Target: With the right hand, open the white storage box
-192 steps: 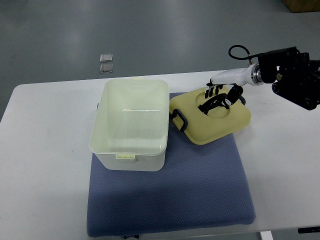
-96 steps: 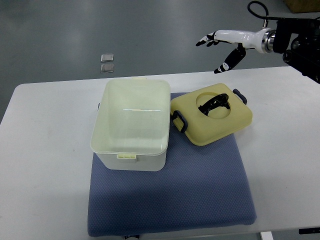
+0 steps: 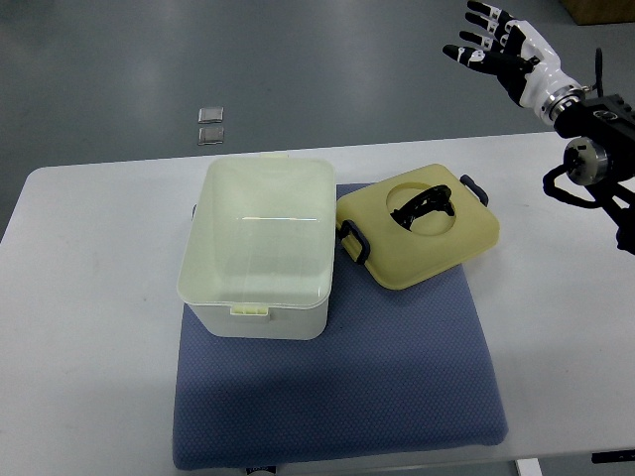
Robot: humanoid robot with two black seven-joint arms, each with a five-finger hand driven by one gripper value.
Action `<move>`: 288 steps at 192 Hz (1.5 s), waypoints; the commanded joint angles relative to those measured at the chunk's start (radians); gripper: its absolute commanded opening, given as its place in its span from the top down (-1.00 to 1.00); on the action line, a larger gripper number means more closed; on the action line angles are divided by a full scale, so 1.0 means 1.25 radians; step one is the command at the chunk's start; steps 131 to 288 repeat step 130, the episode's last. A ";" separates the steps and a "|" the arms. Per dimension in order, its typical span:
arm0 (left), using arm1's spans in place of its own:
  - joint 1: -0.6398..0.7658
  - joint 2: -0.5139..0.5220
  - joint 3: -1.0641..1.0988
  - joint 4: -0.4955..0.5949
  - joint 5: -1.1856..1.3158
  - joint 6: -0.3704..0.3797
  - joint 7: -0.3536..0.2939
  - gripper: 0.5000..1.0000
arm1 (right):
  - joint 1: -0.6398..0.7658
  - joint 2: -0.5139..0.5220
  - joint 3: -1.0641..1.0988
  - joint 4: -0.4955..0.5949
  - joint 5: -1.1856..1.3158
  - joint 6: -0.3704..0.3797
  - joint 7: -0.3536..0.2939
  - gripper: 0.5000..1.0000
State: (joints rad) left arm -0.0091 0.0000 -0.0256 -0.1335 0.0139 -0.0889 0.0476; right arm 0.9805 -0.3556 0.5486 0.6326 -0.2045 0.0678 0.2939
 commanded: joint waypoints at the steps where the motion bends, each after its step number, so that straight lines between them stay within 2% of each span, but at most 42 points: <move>1: 0.000 0.000 0.000 0.000 0.001 0.000 0.000 -1.00 | -0.025 0.006 0.000 -0.003 0.069 -0.004 -0.003 -0.42; 42: 0.000 0.000 0.000 0.000 0.000 0.000 0.000 -1.00 | -0.065 0.029 0.002 -0.003 0.078 -0.005 0.000 -0.43; 46: 0.000 0.000 0.000 0.000 0.000 0.000 0.000 -1.00 | -0.069 0.029 0.002 -0.002 0.078 -0.005 0.002 -0.47; 51: 0.000 0.000 0.000 0.000 0.001 0.000 0.000 -1.00 | -0.075 0.030 0.002 -0.003 0.078 -0.004 0.004 -0.65; 59: 0.000 0.000 0.000 0.000 0.000 0.000 0.000 -1.00 | -0.085 0.030 0.002 -0.001 0.078 0.001 0.007 -0.69; 288: 0.000 0.000 0.001 0.000 0.000 0.000 0.000 -1.00 | -0.105 0.034 0.002 0.001 0.070 0.007 0.009 -0.70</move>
